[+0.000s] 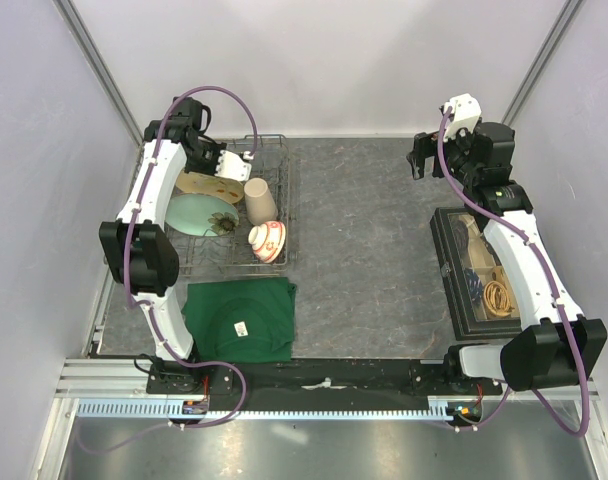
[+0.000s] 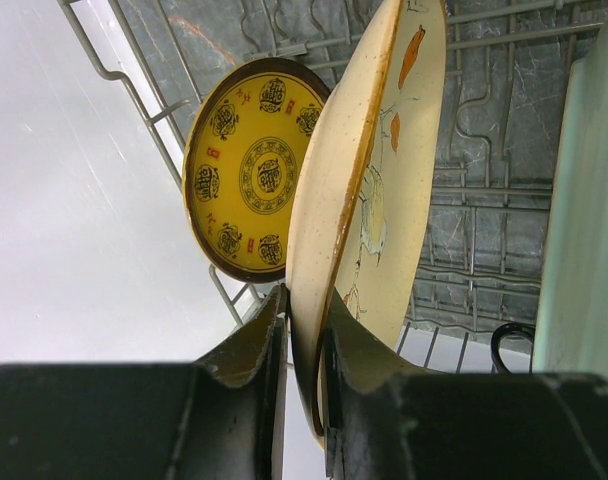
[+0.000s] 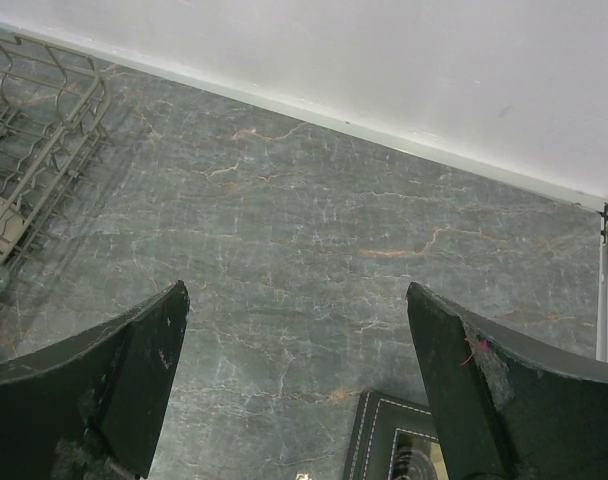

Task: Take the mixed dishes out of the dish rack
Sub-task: Pick up the plate from the dish rack.

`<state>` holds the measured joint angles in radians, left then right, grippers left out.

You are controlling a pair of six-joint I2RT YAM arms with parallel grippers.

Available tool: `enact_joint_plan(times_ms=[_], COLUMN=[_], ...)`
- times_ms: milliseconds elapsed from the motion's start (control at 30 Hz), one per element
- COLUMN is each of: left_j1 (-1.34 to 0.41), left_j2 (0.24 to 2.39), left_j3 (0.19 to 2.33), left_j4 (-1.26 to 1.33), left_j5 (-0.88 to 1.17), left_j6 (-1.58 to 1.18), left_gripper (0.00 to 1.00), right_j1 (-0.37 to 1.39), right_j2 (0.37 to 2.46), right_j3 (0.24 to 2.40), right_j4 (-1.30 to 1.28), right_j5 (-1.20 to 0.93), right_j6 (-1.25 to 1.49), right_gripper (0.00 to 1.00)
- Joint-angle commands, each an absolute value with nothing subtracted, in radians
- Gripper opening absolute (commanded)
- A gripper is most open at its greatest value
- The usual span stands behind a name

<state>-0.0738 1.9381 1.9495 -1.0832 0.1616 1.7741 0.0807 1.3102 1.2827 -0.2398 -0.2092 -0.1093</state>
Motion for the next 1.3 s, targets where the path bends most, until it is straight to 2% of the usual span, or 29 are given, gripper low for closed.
enact_joint_plan(times_ms=[0,1267], left_j1=[-0.078,-0.087], left_j2=[1.844,1.661], left_j3=[2.02,1.887], left_j4=[-1.026,-0.862], left_j5=[0.156,0.163], left_j6=[1.757,1.565], left_gripper=[0.01,0.02], right_j1=[0.08,0.08], right_j2=[1.281,1.262], right_j3=[1.27,1.238], right_j4=[-0.192,-0.166], right_j5=[-0.229,-0.27], right_j6=[-0.106,-0.092], right_gripper=[0.98,0.98])
